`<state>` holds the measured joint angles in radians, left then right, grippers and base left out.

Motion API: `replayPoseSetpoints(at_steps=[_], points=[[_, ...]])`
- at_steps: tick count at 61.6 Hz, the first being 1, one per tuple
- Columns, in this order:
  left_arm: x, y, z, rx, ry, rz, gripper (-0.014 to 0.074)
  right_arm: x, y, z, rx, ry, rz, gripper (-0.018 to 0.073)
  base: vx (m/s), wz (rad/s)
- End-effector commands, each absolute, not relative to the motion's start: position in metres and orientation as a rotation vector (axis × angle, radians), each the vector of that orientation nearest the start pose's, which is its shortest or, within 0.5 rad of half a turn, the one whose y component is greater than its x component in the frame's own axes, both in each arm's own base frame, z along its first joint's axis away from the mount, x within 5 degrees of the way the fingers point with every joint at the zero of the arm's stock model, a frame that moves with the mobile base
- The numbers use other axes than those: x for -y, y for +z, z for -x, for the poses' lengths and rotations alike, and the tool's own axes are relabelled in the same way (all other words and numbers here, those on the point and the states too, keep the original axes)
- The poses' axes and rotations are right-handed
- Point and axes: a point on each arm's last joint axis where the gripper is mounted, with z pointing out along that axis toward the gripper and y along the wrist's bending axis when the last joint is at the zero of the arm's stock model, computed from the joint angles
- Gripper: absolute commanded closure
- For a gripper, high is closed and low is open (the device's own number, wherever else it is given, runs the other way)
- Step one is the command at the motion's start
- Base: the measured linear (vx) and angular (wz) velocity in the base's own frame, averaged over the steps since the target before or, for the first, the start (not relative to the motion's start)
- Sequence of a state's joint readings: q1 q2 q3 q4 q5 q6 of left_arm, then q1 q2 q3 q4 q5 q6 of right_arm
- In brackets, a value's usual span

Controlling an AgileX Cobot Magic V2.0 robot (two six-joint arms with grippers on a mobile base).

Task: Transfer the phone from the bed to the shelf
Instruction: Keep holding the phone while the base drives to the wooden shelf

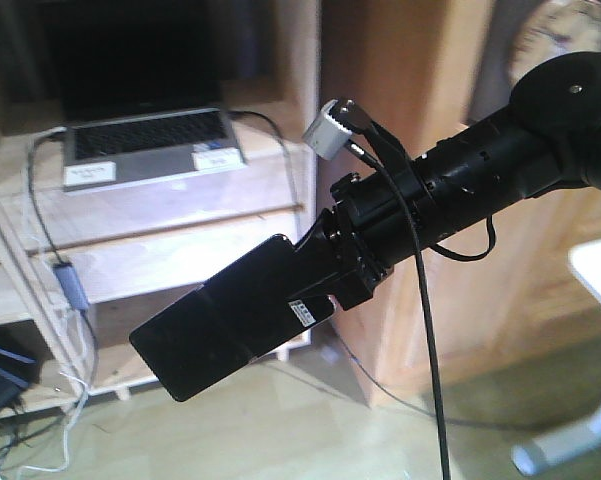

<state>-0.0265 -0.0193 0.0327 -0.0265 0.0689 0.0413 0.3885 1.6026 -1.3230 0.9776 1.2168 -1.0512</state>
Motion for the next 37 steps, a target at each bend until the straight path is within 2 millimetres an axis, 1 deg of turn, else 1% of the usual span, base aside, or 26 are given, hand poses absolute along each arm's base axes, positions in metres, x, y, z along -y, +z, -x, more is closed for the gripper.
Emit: replayPoseSetpoints(at_steps=[1, 22, 37], points=[[0.0013, 0.2123, -0.0541, -1.459, -0.024, -0.014, 0.0595, -0.1862, 0.3510, -0.2550, -1.967, 1.225, 1.353, 0.0561, 0.41, 0.41], [0.0013, 0.2123, -0.0541, -1.459, -0.024, -0.014, 0.0595, -0.1862, 0.3510, -0.2550, -1.967, 1.225, 1.353, 0.0561, 0.39, 0.41], [0.0013, 0.2123, -0.0541, -1.459, -0.024, -0.014, 0.0595, -0.1862, 0.3510, -0.2550, -1.967, 1.225, 1.353, 0.0561, 0.34, 0.28]])
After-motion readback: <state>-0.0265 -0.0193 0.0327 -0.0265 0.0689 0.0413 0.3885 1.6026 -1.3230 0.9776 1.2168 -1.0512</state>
